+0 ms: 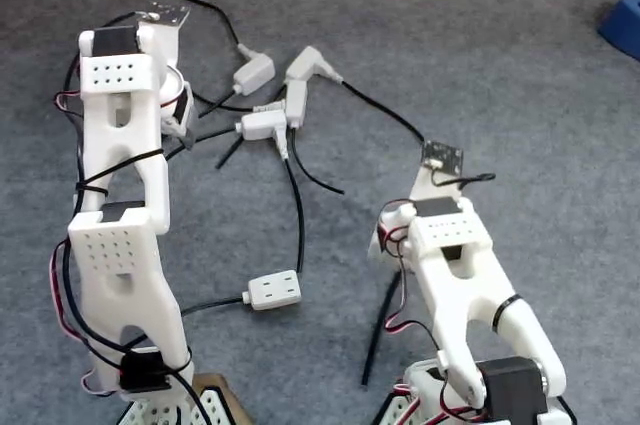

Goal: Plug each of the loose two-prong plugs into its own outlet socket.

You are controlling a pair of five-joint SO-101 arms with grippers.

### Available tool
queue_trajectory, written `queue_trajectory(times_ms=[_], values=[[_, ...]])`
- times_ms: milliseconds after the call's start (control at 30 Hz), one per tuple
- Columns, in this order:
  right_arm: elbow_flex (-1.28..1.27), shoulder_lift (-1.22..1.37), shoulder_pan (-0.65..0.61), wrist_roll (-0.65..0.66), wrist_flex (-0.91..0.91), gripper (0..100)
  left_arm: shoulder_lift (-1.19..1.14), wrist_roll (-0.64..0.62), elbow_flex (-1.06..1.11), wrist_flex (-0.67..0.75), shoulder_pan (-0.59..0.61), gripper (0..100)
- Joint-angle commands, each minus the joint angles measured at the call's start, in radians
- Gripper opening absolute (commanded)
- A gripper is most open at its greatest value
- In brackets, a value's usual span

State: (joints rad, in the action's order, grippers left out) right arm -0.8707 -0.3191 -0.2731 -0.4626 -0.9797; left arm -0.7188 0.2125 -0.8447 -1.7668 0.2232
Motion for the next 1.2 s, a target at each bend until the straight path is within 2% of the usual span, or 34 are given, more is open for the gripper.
queue_trajectory(times_ms=[0, 167, 433, 767, 1000, 1167], values=[[0.071, -0.004, 0.015, 0.048, -0.007, 14.6, 0.07, 0.009, -0.008, -0.008, 0.007, 17], [0.074, -0.004, 0.018, 0.054, -0.007, 14.6, 0.073, 0.009, -0.008, -0.008, 0.019, 17], [0.077, -0.002, 0.147, 0.103, 0.007, 14.6, 0.076, 0.055, -0.01, -0.008, 0.053, 17], [0.061, 0.007, 0.068, 0.097, 0.051, 14.6, 0.076, 0.055, -0.01, -0.008, 0.05, 17], [0.13, 0.234, 0.079, 0.097, 0.048, 14.6, 0.076, 0.057, -0.01, -0.008, 0.054, 17], [0.159, 0.26, 0.084, 0.097, 0.048, 14.5, 0.076, 0.057, -0.01, -0.008, 0.056, 17]])
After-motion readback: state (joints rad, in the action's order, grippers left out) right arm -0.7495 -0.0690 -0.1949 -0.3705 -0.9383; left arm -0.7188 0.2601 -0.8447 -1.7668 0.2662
